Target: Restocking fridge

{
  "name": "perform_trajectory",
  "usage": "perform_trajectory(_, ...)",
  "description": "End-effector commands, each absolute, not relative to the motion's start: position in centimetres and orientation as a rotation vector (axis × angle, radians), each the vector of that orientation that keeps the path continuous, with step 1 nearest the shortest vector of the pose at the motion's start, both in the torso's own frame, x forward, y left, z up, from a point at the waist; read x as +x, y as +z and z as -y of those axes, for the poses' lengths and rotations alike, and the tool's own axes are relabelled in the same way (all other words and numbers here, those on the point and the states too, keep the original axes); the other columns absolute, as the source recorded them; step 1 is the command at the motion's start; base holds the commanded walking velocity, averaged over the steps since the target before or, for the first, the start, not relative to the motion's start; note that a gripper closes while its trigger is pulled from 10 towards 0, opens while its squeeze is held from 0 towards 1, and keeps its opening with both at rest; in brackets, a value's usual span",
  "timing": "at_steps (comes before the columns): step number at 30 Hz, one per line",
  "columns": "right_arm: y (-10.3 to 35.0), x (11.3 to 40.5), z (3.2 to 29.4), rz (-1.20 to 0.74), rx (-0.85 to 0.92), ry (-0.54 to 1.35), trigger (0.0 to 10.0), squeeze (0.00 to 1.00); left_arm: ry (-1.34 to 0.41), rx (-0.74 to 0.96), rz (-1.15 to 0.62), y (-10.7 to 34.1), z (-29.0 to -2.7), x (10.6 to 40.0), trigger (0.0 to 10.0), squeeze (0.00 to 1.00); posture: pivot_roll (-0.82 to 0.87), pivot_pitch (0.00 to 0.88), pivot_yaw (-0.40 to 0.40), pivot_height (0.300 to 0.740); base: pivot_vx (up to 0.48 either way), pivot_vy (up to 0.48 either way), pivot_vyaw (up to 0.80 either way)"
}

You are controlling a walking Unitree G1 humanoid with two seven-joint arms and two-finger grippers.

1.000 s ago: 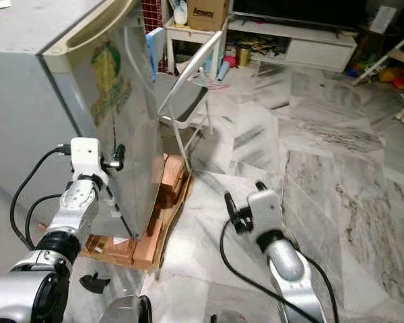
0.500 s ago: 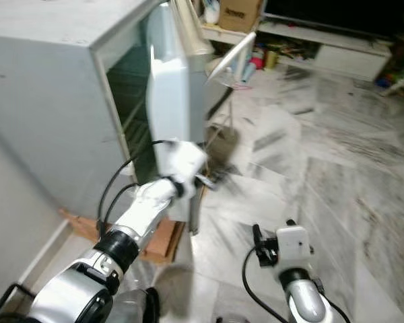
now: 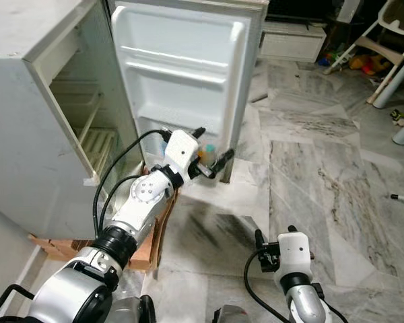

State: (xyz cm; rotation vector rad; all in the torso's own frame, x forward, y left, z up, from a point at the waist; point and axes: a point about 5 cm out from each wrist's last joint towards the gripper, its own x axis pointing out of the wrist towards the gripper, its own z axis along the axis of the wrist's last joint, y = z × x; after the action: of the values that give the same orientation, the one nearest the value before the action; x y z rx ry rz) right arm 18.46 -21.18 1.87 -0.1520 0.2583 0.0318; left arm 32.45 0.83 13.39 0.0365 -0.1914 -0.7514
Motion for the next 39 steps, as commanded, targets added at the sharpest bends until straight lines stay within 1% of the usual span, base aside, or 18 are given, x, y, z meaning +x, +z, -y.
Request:
perform_trajectory(1, 1.9, 19.0, 21.3, -0.237, -0.151, 0.02, 10.0, 0.0, -0.66, 0.033, 0.143, 11.8, -3.3, 32.4, 10.0, 0.0, -0.11, 0.01, 0.012, 0.74, 0.0, -0.281, 0.0)
perform_trajectory(5, 3.5, 20.1, 20.5, -0.187, -0.144, 0.039, 10.0, 0.0, -0.502, 0.039, 0.075, 9.7, -7.7, 31.8, 10.0, 0.0, -0.09, 0.02, 0.008, 0.74, 0.0, -0.455, 0.0)
perform_trajectory(6, 4.0, 20.4, 20.2, -0.171, -0.145, 0.049, 10.0, 0.0, -0.452, 0.06, 0.054, 9.0, -9.4, 31.3, 10.0, 0.0, -0.07, 0.025, 0.002, 0.74, 0.0, -0.48, 0.0)
perform_trajectory(7, 4.0, 20.4, 20.2, -0.171, -0.145, 0.049, 10.0, 0.0, -0.452, 0.06, 0.054, 9.0, -9.4, 31.3, 10.0, 0.0, -0.07, 0.025, 0.002, 0.74, 0.0, -0.48, 0.0)
perform_trajectory(9, 4.3, 20.6, 19.9, -0.163, -0.145, 0.057, 10.0, 0.0, -0.433, 0.096, 0.055, 8.8, -10.4, 30.8, 10.0, 0.0, -0.06, 0.033, -0.002, 0.74, 0.0, -0.48, 0.0)
perform_trajectory(10, 4.6, 20.9, 19.7, -0.155, -0.14, 0.06, 10.0, 0.0, -0.409, 0.103, 0.058, 9.0, -11.2, 30.7, 10.0, 0.0, -0.05, 0.046, -0.003, 0.74, 0.0, -0.472, 0.0)
perform_trajectory(12, 5.0, 21.4, 19.3, -0.138, -0.135, 0.065, 10.0, 0.0, -0.364, 0.105, 0.06, 9.4, -12.3, 30.4, 10.0, 0.0, -0.04, 0.047, -0.002, 0.74, 0.0, -0.472, 0.0)
perform_trajectory(17, 5.6, 22.6, 18.0, -0.107, -0.111, 0.061, 10.0, 0.0, -0.334, 0.101, 0.03, 8.7, -13.1, 29.1, 10.0, 0.0, -0.05, 0.045, 0.005, 0.74, 0.0, -0.472, -0.61)
perform_trajectory(19, 5.6, 22.7, 17.9, -0.104, -0.107, 0.059, 10.0, 0.0, -0.33, 0.098, 0.026, 8.6, -13.1, 28.9, 10.0, 0.0, -0.05, 0.045, 0.005, 0.74, 0.0, -0.469, -0.8)
perform_trajectory(22, 6.0, 23.1, 17.1, -0.097, -0.074, 0.024, 10.0, 0.0, -0.3, 0.081, -0.016, 7.6, -13.7, 27.9, 10.0, 0.0, -0.05, 0.041, 0.006, 0.74, 0.0, -0.461, -0.8)
perform_trajectory(26, 6.4, 23.1, 16.5, -0.089, -0.08, 0.047, 10.0, 0.0, -0.27, 0.074, -0.044, 7.0, -14.1, 27.1, 10.0, 0.0, -0.06, 0.032, 0.001, 0.74, 0.0, -0.436, -0.8)
perform_trajectory(28, 6.5, 23.2, 16.7, -0.096, -0.078, 0.047, 10.0, 0.0, -0.27, 0.073, -0.06, 6.9, -14.1, 26.5, 10.0, 0.0, -0.06, 0.029, -0.007, 0.74, 0.322, -0.351, -0.8)
perform_trajectory(33, 6.8, 23.4, 16.6, -0.09, -0.078, 0.045, 10.0, 0.0, -0.267, 0.081, -0.066, 6.7, -14.2, 26.5, 10.0, 0.0, -0.07, 0.026, -0.011, 0.74, 0.378, -0.291, -0.8)
perform_trajectory(39, 7.0, 23.3, 16.7, -0.094, -0.078, 0.036, 10.0, 0.0, -0.275, 0.078, -0.061, 7.1, -13.6, 26.9, 10.0, 0.0, -0.08, 0.021, -0.008, 0.74, 0.423, 0.0, -0.59)
